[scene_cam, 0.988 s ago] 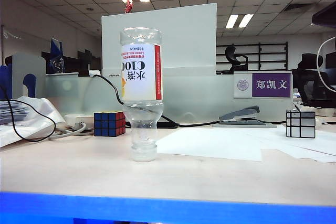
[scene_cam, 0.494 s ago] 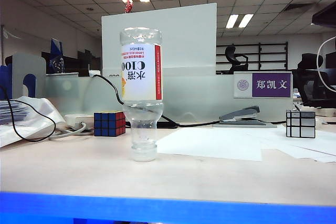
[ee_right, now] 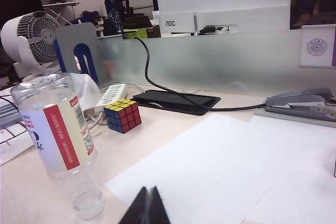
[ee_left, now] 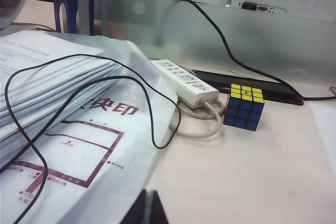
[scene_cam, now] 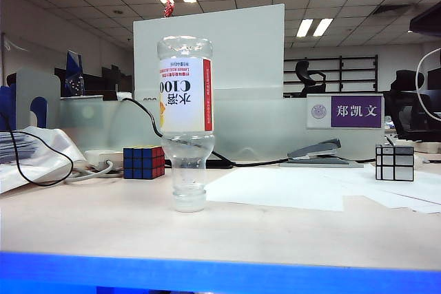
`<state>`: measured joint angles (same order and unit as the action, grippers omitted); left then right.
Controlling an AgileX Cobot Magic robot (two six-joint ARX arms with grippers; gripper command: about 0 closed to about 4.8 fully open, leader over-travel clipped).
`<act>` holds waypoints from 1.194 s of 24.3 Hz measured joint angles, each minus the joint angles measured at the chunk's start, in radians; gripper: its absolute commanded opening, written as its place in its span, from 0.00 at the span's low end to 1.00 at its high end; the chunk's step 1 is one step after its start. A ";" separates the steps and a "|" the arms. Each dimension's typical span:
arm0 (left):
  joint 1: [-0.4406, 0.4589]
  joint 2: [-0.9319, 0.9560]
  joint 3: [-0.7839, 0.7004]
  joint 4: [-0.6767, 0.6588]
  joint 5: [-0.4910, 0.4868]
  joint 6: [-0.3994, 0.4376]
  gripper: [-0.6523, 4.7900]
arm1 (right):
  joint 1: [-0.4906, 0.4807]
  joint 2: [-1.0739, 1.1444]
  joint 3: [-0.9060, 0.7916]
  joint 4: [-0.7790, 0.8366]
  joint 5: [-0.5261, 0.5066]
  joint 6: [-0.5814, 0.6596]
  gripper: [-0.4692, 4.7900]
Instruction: Flip the plastic bottle upside down.
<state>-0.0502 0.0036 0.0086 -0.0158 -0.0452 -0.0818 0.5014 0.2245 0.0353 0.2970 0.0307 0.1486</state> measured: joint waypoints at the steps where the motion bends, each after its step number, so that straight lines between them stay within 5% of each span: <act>1: 0.000 0.000 0.000 0.000 0.000 0.000 0.11 | 0.000 0.000 0.000 0.000 0.000 0.000 0.08; 13: 0.000 0.000 0.000 -0.001 0.000 0.000 0.11 | -0.027 -0.042 0.000 -0.043 -0.005 -0.028 0.08; 23: 0.000 0.000 0.000 -0.002 0.000 0.000 0.11 | -0.369 -0.097 0.000 -0.125 -0.005 -0.085 0.08; 29: 0.000 0.000 0.000 -0.003 0.000 0.000 0.11 | -0.490 -0.145 0.000 -0.243 -0.004 -0.078 0.08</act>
<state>-0.0502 0.0036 0.0086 -0.0185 -0.0448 -0.0818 0.0113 0.0792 0.0353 0.0536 0.0269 0.0704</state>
